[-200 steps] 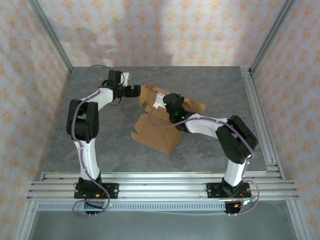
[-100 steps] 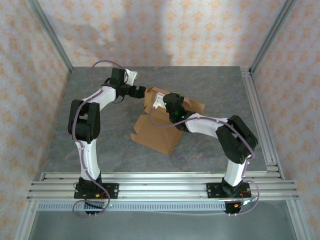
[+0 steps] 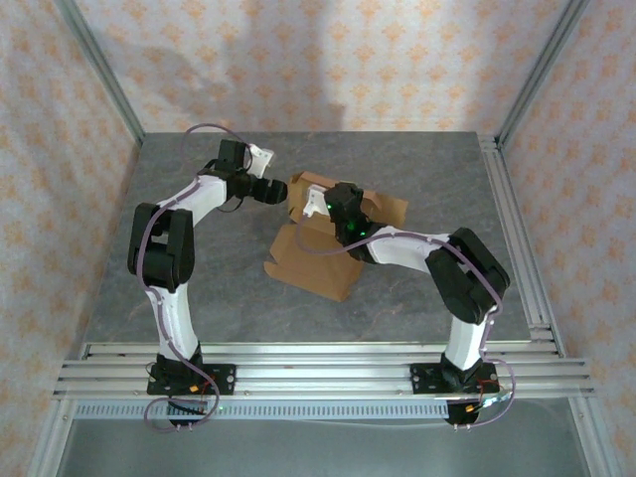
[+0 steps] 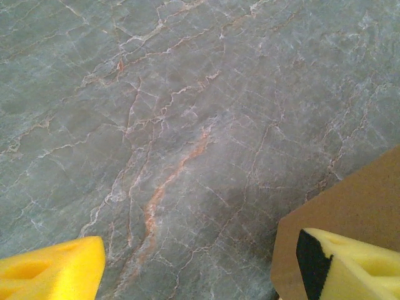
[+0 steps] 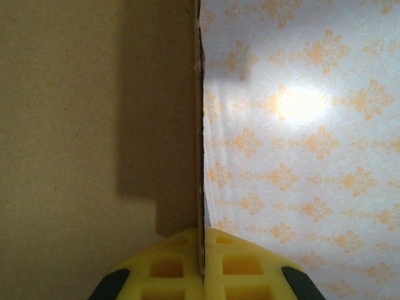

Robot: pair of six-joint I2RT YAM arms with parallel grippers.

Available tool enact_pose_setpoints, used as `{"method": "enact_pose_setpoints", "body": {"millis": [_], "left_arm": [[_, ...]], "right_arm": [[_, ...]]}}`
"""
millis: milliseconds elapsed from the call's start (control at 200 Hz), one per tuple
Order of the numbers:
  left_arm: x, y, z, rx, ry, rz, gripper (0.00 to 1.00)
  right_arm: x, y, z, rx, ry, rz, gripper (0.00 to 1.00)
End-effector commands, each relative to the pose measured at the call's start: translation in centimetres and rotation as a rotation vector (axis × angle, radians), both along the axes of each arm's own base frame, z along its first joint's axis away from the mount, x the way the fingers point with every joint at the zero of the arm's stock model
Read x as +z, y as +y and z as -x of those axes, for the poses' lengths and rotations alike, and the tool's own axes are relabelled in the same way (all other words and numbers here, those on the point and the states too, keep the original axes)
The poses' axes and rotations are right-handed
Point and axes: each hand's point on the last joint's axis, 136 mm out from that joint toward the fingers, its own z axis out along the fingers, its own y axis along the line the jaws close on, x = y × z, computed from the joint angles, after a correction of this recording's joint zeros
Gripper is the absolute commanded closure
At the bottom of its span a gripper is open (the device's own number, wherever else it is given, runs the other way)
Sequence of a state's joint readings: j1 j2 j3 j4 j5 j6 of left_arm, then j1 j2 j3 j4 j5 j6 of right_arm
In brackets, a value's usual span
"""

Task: Fold the paper box

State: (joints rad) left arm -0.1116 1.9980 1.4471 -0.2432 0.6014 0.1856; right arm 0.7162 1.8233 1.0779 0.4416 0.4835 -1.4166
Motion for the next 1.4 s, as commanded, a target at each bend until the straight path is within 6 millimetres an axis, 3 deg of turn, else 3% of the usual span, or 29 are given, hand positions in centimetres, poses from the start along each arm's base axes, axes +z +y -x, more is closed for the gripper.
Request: {"method": "enact_pose_setpoints", "body": {"millis": [0, 325, 646, 991, 1021, 1396], "left_arm": [[0.7, 0.4, 1.5, -0.016, 0.008, -0.026, 0.19], [0.6, -0.5, 2.5, -0.059, 0.022, -0.018, 0.24], [0.4, -1.7, 4.0, -0.153, 0.025, -0.068, 0.26], [-0.2, -3.3, 5.9, -0.266, 0.042, -0.082, 0.43], [1.0, -3.4, 6.1, -0.271, 0.011, -0.080, 0.43], [2.0, -5.1, 7.1, -0.344, -0.001, -0.044, 0.52]], "right_arm": [[-0.4, 0.0, 0.1, -0.001, -0.046, 0.057, 1.00], [-2.0, -0.7, 0.4, -0.011, -0.107, 0.101, 1.00], [-1.1, -0.8, 0.7, -0.013, -0.138, 0.095, 1.00], [-0.6, -0.5, 0.9, -0.009, -0.132, 0.084, 1.00], [-0.6, -0.5, 0.9, -0.009, -0.130, 0.082, 1.00], [0.1, -0.3, 1.6, -0.008, -0.120, 0.065, 1.00]]}}
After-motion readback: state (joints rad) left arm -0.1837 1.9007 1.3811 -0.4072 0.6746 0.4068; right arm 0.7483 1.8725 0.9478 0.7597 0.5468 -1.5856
